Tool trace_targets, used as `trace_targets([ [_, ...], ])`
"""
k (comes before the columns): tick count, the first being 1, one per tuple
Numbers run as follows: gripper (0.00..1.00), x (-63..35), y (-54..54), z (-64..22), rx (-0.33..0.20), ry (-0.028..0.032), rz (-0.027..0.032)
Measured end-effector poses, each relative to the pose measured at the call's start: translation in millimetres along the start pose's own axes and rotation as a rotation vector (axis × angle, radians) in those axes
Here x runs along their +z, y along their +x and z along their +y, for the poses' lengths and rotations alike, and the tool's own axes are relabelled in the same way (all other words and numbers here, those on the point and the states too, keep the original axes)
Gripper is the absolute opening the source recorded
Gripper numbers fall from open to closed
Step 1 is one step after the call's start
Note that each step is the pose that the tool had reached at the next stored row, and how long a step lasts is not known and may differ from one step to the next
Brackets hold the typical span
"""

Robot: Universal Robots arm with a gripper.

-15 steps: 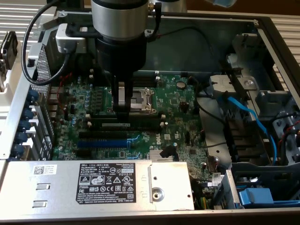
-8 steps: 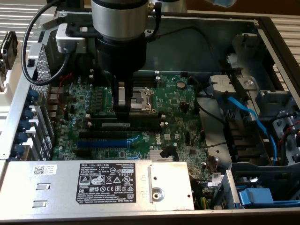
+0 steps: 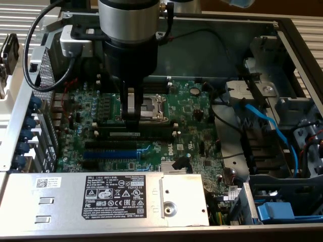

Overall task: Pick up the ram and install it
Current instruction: 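Press down the ram until it locks into place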

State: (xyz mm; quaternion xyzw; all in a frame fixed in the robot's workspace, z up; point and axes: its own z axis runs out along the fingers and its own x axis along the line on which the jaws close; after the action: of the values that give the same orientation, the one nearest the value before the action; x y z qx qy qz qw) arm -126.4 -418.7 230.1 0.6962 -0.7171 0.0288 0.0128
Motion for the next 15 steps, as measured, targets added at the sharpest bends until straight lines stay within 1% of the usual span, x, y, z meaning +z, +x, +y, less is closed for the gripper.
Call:
trace_targets([
  [5,0.10,-7.1,0.5,-0.1,0.000,-0.0003,0.0003],
  [11,0.10,-8.0,0.5,-1.2,0.000,-0.0003,0.0004],
  [15,0.10,-8.0,0.4,-4.3,0.000,-0.0003,0.0003],
])
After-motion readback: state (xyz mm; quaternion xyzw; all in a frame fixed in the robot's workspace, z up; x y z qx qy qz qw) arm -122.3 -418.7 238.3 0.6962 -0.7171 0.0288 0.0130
